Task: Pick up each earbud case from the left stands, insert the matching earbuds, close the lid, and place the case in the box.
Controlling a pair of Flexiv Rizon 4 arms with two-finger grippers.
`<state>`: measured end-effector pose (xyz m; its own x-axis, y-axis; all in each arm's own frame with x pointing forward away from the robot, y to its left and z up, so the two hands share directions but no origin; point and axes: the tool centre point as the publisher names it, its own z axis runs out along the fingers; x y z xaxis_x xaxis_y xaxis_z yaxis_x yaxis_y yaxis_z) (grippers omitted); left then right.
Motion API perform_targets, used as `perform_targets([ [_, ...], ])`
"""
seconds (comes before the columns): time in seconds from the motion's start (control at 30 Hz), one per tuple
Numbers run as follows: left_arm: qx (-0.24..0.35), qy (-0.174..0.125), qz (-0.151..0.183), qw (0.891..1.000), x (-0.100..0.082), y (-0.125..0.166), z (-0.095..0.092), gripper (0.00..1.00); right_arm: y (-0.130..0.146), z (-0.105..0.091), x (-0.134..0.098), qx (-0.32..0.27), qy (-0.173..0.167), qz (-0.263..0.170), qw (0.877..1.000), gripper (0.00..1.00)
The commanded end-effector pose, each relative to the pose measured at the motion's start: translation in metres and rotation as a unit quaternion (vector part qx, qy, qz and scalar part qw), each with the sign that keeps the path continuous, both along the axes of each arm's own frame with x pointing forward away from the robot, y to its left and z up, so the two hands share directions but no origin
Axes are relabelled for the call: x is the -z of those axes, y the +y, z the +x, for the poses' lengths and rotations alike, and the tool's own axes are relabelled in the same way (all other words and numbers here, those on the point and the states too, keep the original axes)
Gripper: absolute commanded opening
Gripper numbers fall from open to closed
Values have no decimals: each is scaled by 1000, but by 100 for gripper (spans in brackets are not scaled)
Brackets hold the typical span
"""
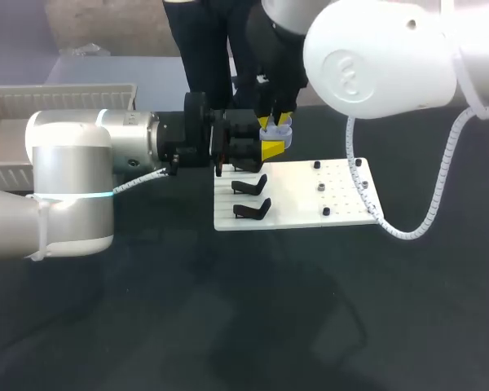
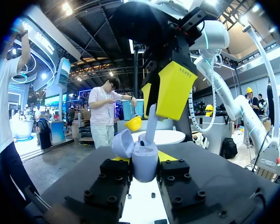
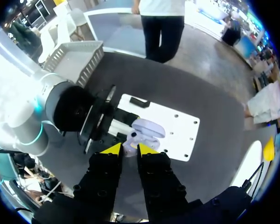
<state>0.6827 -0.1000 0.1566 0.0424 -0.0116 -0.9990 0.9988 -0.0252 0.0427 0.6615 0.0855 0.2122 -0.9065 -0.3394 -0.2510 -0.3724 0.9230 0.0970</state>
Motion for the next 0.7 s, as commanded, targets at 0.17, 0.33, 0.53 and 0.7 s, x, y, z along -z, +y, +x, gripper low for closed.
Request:
perform_targets([
  [0.17,-2,-2,-2,1000,1,0,-1,0,2,4,2,-1,5,-2,1000,0],
  [0.33,-2,-2,-2,1000,1,0,-1,0,2,5,2,0,5,-3,1000,0],
  [0.53,-2,-2,-2,1000,1,0,-1,0,2,6,4,0,6,-4,1000,0],
  [0.7,-2,-2,-2,1000,1,0,-1,0,1,7,6,1,9,-4,1000,0],
])
